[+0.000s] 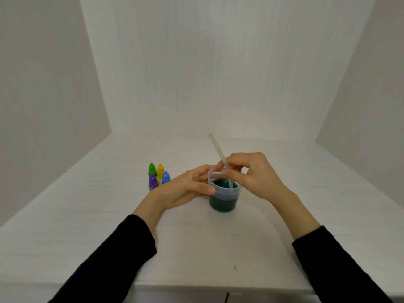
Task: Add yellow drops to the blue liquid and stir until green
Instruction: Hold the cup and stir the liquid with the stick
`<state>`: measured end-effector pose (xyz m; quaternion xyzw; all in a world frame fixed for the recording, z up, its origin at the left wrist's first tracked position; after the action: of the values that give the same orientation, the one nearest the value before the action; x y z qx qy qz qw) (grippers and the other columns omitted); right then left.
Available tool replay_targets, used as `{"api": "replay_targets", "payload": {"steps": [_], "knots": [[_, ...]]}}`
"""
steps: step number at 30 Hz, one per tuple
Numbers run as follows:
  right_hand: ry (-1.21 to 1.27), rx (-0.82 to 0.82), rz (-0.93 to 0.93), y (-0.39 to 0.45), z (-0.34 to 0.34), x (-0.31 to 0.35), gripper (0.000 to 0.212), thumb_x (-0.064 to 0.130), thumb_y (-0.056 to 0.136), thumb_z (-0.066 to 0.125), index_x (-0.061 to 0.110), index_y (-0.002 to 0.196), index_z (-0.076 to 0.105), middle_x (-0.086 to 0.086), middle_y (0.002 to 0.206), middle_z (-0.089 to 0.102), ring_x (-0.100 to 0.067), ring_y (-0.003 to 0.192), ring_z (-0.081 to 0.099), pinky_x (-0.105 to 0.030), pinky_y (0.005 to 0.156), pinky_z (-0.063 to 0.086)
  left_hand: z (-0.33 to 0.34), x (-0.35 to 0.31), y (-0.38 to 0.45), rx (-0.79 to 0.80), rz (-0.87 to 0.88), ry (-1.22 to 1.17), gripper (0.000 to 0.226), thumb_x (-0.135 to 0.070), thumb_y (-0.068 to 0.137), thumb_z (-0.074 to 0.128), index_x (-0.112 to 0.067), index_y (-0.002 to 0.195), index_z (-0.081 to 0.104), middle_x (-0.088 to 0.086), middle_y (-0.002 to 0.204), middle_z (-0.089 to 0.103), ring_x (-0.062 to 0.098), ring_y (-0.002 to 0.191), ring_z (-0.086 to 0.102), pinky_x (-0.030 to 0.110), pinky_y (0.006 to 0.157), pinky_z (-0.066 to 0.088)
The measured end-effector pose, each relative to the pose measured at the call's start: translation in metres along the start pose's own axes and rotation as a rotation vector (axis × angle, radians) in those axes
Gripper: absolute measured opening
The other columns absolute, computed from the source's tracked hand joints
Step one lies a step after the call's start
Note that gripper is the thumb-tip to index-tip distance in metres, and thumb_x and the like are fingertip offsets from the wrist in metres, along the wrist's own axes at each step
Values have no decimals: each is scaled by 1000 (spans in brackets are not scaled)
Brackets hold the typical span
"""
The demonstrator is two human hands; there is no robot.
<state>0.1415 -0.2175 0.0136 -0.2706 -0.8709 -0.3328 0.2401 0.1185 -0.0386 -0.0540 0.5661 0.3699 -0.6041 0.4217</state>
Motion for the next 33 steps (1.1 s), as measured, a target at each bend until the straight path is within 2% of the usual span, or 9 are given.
{"api": "replay_targets", "payload": {"steps": [3,9,14,18,23,27,30,33], "knots": [[69,16,-6,-1,3,1,7,23,82,69,26,84,75,9,78,71,-12,75,63,-24,69,50,1,-1,0,6,9,6,64,1,80,59,-16,140,45,4,142,54,22,133,49,40,110,38],[99,18,24,2,9,1,11,23,83,69,26,93,73,11,85,74,-4,83,67,-17,78,52,2,-1,1,29,20,-3,76,4,79,58,-19,148,35,4,148,48,20,137,44,42,114,35],[34,-23,65,4,9,0,11,24,86,66,25,95,72,11,91,73,-4,87,66,-23,83,53,1,-1,1,8,-1,-18,73,-3,76,67,-21,142,43,-4,136,59,15,130,51,34,103,44],[-114,-39,30,5,8,1,14,24,90,60,22,100,71,7,96,70,-10,85,64,-28,81,54,1,-1,0,5,-8,-26,68,-9,72,71,-17,136,49,4,132,61,20,127,55,31,99,46],[-225,-62,11,4,1,-1,14,21,90,60,25,97,71,9,83,67,-12,72,60,-33,71,53,1,-2,0,7,-8,-8,70,-14,69,73,-18,135,50,4,136,60,17,127,55,25,94,47],[-177,-60,15,3,0,-1,11,22,87,63,26,89,72,10,72,65,-12,66,58,-38,67,53,0,-1,1,-7,-13,0,65,-4,75,67,-14,137,48,5,136,59,17,126,55,26,95,48],[-58,-21,12,1,1,0,8,24,82,67,27,84,74,10,70,66,-11,66,58,-35,64,52,0,0,0,-2,-7,-6,60,1,79,60,-16,136,48,1,134,60,16,124,56,29,97,48],[45,7,-11,-1,2,3,10,18,81,70,26,82,76,9,73,69,-12,68,59,-23,64,47,0,-1,0,-5,-3,1,62,0,79,61,-15,138,47,6,138,57,22,129,53,35,104,45]]}}
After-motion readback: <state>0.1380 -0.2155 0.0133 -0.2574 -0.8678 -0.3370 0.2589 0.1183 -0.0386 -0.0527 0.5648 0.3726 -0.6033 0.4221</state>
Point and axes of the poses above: each hand's wrist, its own y-axis towards the middle knuckle, its own z-axis out of the palm, x = y × z, the point moved 2 cm from there along y, towards the middle knuckle
